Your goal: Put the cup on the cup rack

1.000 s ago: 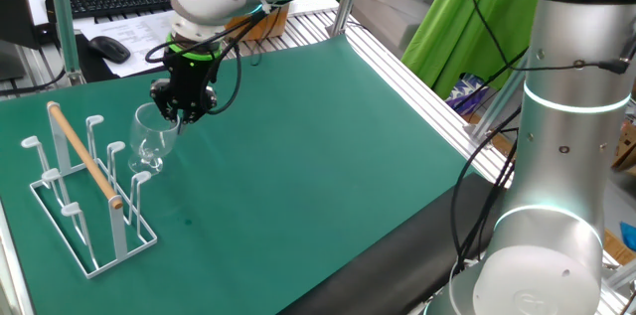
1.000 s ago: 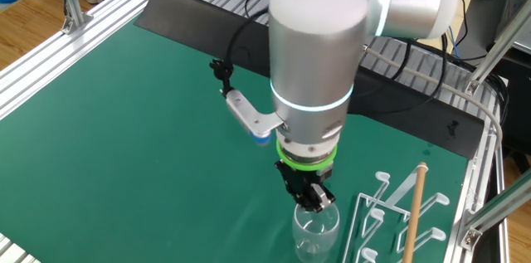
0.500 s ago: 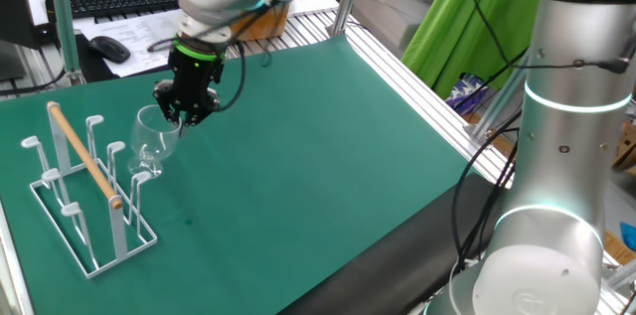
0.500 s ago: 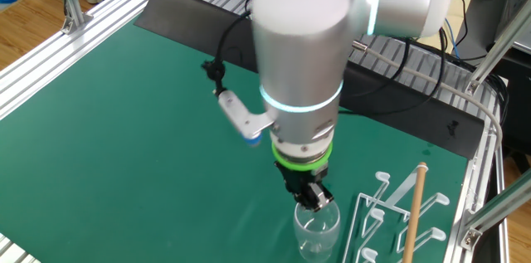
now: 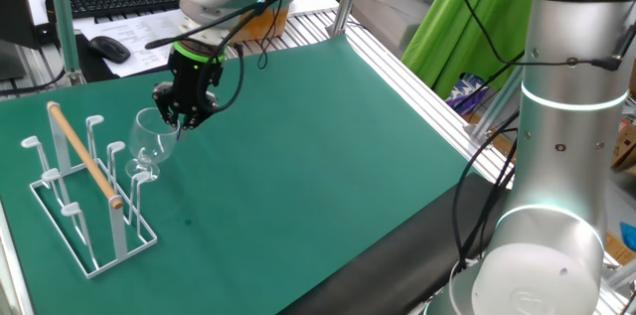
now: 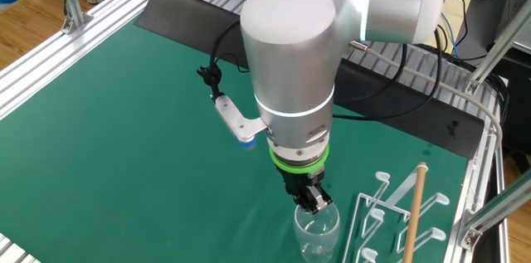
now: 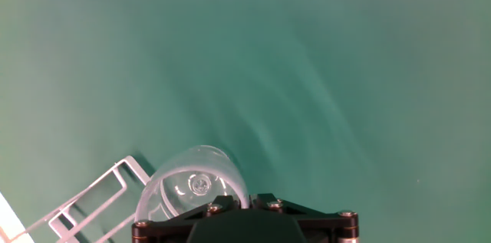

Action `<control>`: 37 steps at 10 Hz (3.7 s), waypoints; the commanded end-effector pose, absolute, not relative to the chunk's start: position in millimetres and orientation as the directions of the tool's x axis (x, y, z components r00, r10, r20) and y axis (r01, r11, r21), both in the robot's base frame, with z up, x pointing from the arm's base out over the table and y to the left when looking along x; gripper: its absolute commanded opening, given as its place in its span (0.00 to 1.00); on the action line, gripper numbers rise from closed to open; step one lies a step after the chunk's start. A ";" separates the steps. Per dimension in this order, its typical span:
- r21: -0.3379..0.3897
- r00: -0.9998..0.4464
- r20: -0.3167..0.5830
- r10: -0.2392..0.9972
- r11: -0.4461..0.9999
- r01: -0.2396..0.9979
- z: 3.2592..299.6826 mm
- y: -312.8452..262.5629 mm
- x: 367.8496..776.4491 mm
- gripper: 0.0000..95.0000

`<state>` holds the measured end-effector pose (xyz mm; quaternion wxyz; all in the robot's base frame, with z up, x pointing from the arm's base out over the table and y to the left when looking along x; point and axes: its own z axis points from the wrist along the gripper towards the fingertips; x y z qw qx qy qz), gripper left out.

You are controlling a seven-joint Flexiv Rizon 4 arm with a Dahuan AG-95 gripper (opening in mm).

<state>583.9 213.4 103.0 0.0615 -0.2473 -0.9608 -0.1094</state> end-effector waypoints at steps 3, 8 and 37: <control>0.180 -0.855 0.214 0.472 0.842 0.510 101.7 214.3 585.1 0.00; 0.174 -0.881 0.191 0.434 0.868 0.465 102.1 212.2 589.0 0.00; 0.111 -0.904 0.171 0.393 0.904 0.413 122.4 196.3 607.2 0.40</control>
